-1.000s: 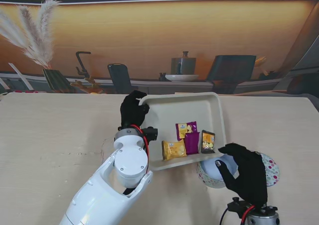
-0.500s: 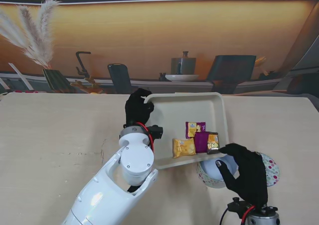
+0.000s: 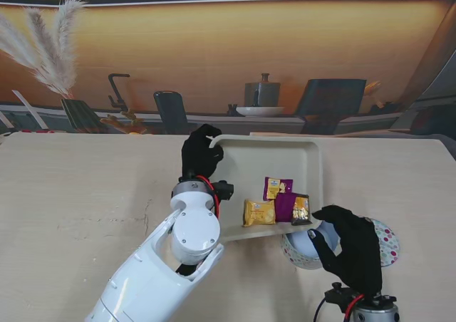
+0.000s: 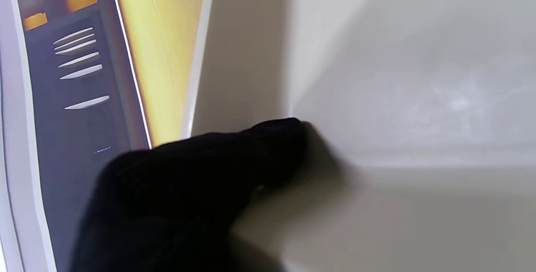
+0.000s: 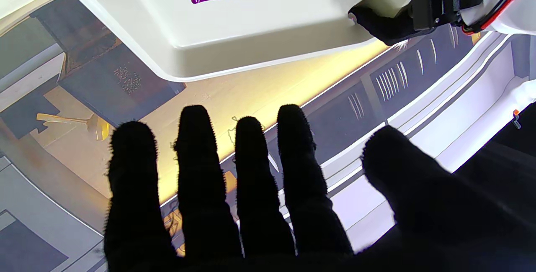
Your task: Pour cookies into a cookie box
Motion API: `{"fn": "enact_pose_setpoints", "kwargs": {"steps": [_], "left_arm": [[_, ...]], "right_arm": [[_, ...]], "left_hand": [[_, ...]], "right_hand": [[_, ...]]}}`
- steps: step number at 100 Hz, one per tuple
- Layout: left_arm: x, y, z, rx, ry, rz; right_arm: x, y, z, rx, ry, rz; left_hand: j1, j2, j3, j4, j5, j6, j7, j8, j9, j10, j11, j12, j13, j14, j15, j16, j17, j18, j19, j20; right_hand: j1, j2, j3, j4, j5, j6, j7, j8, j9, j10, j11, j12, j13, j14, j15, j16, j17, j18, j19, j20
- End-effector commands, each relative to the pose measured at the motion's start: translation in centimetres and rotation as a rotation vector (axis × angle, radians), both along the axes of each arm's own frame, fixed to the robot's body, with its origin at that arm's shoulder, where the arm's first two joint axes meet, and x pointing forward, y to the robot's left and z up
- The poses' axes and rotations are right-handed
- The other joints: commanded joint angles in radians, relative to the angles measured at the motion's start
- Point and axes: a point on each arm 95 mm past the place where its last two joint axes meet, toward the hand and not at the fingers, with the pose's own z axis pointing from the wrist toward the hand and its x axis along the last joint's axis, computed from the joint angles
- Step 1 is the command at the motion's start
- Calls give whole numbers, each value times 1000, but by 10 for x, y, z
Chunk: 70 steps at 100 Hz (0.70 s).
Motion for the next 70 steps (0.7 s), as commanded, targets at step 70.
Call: {"fn": "enact_pose_setpoints", "kwargs": {"steps": [70], "left_arm": [[-5, -13, 19, -21, -136, -64]], "right_arm": [[-1, 2, 0, 19, 0, 1]], "left_hand": [[59, 112, 77, 48, 60, -52, 114, 42, 103, -77, 167, 56, 160, -96, 242, 27, 38, 6, 96, 5]], "right_hand": [[-17, -1, -7, 27, 3, -12, -16, -3, 5, 7, 1, 0, -6, 28, 12, 4, -12, 15, 0, 9]]}}
